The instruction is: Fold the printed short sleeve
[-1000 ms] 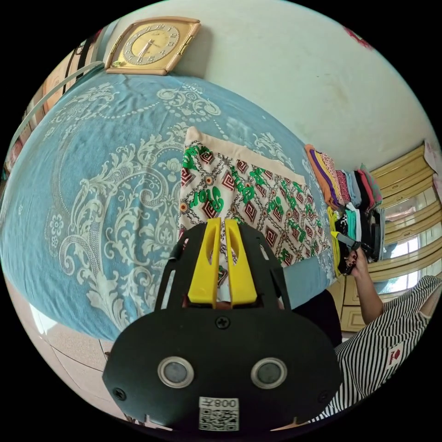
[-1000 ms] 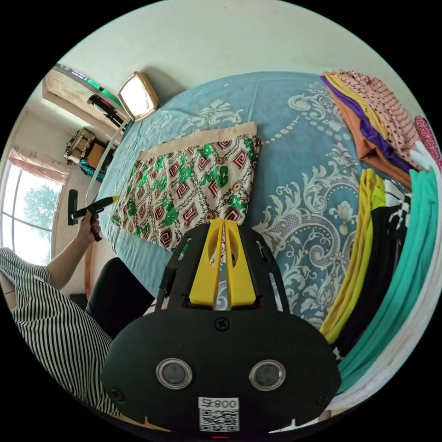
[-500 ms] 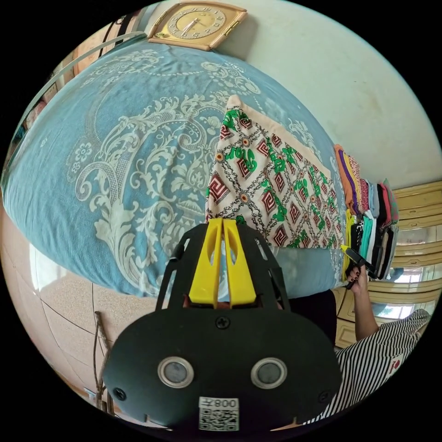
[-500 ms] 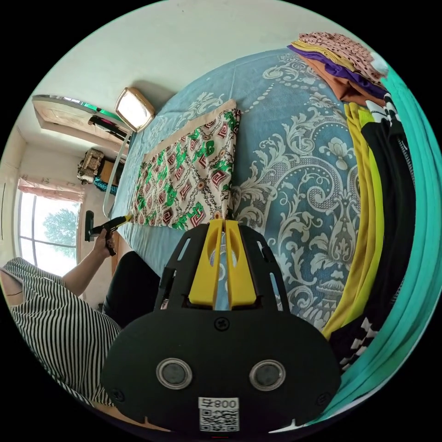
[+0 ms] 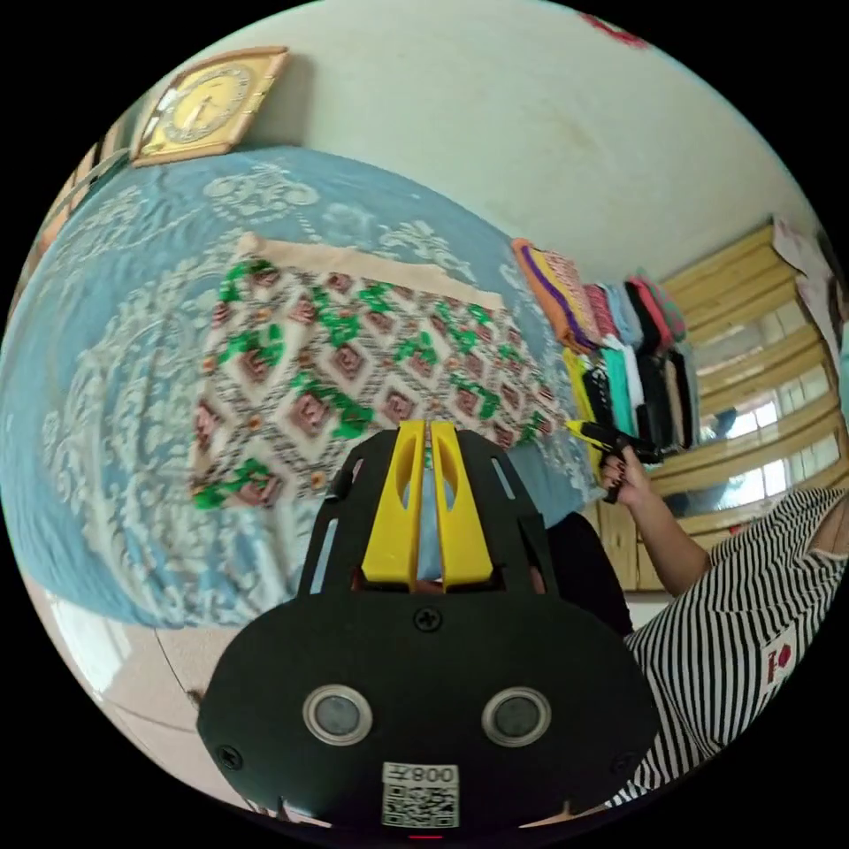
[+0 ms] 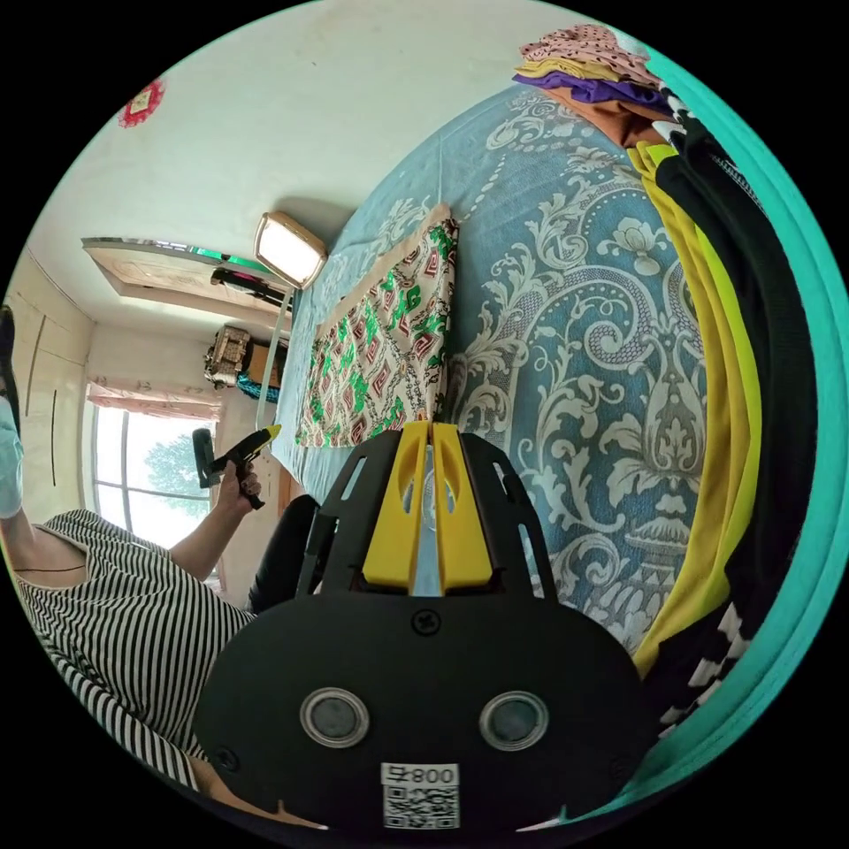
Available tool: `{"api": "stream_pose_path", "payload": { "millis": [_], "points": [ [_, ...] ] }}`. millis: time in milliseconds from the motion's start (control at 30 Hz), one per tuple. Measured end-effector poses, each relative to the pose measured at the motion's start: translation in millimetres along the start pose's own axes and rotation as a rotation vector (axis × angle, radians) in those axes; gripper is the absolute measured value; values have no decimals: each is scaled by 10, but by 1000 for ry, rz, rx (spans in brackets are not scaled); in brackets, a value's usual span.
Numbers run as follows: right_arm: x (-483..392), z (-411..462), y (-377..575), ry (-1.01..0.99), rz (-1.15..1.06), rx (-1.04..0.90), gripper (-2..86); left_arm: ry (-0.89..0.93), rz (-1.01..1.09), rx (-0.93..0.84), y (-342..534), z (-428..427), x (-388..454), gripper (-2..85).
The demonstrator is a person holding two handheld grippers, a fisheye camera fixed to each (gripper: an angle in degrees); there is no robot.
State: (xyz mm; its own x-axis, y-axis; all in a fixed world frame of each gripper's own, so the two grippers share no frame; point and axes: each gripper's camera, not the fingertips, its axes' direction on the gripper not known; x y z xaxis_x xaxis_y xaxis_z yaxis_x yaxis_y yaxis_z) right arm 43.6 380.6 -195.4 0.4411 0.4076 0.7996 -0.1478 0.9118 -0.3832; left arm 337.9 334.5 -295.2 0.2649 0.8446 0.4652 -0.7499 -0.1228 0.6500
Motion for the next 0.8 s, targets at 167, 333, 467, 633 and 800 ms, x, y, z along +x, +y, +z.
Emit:
{"api": "stream_pose_path", "payload": {
  "millis": [167, 333, 467, 633, 800],
  "points": [
    [-121, -205, -112, -19, -13, -3, 6, 58, 470, -183, -258, 1432, 1614, 65],
    [-212, -371, -265, -54, -46, -8, 6, -96, 739, -313, -220, 2355, 2484, 72],
    [-274, -412, -411, -54, -78, -36, 5, -221, 783, -312, -118, 2713, 2705, 32],
    [-218, -578, -562, -93, -111, 31, 4, -121, 552, -203, -200, 2524, 2361, 15],
    [96, -616, -888, -158, -46, 128, 10, 86, 293, -163, -253, 2480, 1865, 12]
  ]
}}
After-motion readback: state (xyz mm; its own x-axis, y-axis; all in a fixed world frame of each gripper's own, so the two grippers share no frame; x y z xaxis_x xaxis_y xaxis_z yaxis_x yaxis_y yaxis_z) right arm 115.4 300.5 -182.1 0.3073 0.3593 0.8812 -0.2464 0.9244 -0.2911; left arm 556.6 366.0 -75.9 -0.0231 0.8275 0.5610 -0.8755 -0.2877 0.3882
